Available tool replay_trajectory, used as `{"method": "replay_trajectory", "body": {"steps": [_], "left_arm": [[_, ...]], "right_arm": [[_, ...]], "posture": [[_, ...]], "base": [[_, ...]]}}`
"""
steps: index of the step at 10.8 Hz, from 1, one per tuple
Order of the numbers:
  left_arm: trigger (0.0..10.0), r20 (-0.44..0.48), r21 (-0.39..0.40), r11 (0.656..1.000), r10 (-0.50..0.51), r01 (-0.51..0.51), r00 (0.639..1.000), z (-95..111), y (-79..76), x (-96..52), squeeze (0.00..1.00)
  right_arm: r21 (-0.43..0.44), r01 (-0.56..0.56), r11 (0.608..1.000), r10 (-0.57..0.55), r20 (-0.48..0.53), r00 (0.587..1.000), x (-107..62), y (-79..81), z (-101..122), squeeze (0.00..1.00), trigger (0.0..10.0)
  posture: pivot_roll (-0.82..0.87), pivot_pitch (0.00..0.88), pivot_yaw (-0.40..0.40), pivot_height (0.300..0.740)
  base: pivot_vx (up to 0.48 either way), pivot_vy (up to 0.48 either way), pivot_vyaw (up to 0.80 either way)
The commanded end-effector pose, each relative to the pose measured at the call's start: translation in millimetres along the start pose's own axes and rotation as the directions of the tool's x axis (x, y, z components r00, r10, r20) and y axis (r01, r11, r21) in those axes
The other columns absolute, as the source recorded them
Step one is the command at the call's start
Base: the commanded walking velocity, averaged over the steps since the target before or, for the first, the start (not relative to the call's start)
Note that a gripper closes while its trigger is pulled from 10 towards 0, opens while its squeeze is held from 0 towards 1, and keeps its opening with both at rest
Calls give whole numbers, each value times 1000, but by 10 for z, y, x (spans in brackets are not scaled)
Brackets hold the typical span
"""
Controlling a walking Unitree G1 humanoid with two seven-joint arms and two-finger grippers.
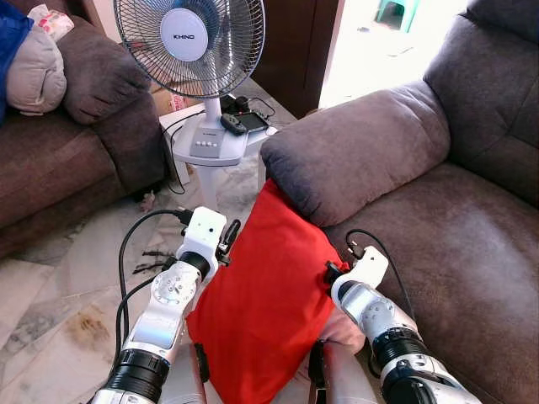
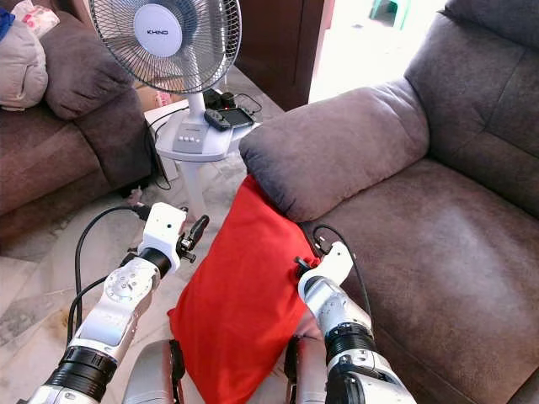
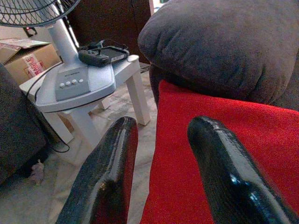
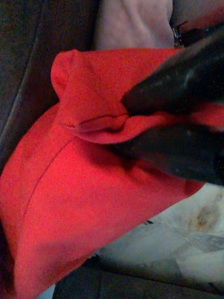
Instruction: Move the pillow to the sofa from floor
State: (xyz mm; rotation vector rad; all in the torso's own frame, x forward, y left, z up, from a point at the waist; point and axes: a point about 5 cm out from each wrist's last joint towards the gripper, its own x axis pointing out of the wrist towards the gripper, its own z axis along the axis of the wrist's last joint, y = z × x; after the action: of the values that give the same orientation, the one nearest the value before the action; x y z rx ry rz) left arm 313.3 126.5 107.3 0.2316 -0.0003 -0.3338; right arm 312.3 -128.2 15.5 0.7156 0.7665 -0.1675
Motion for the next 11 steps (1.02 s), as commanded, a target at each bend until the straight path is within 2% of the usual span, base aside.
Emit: {"method": "replay_trajectory", "body": {"steps": [1, 3, 4, 5, 6, 7, 8, 9, 10, 11], "left_arm": [[10000, -14, 19, 1000, -3, 3, 1000, -8, -5, 15, 0], [10000, -12, 16, 1000, 4, -4, 1000, 0, 4, 29, 0], [10000, -12, 16, 1000, 9, -9, 1000, -1, 12, 31, 0], [10000, -14, 16, 1000, 14, -14, 1000, -5, 20, 29, 0], [10000, -18, 21, 999, 29, -29, 999, -18, 45, 23, 0], [10000, -16, 23, 999, 37, -37, 999, -14, 59, 26, 0], [10000, -2, 25, 998, 61, -61, 998, 15, 106, 38, 0], [10000, 7, 28, 996, 81, -81, 997, 35, 146, 46, 0], [10000, 14, 26, 995, 96, -97, 995, 49, 175, 48, 0], [10000, 25, 23, 994, 107, -108, 994, 65, 193, 48, 0]], "right_arm": [[-27, -36, 999, 36, 1, 999, 3, 108, 9, 0, 0], [-39, -69, 997, 69, -1, 998, 4, 191, -1, 0, 0], [-83, -111, 990, 111, -1, 994, -1, 258, -7, 0, 0], [-177, -180, 968, 184, 3, 983, -16, 363, -10, 0, 0], [-296, -390, 872, 405, -14, 914, -112, 699, -58, 0, 10000], [-316, -479, 819, 497, -26, 867, -176, 847, -79, 0, 10000], [-336, -604, 722, 630, -40, 776, -316, 1113, -111, 0, 10000], [-378, -684, 624, 716, -75, 694, -438, 1288, -170, 0, 10000], [-407, -726, 555, 762, -103, 640, -519, 1368, -213, 0, 10000], [-405, -763, 503, 800, -116, 589, -595, 1424, -232, 0, 10000]], "posture": [[51, 46, -54, 570], [51, 45, -56, 570], [50, 45, -55, 570], [49, 44, -55, 570], [49, 39, -54, 570], [49, 39, -53, 570], [48, 35, -50, 570], [50, 31, -51, 570], [52, 29, -51, 570], [53, 29, -52, 570]], "base": [[0, 0, 0], [0, 0, 0], [0, 0, 0], [0, 0, 0], [0, 0, 0], [0, 0, 0], [0, 0, 0], [0, 0, 0], [0, 0, 0], [0, 0, 0]]}}
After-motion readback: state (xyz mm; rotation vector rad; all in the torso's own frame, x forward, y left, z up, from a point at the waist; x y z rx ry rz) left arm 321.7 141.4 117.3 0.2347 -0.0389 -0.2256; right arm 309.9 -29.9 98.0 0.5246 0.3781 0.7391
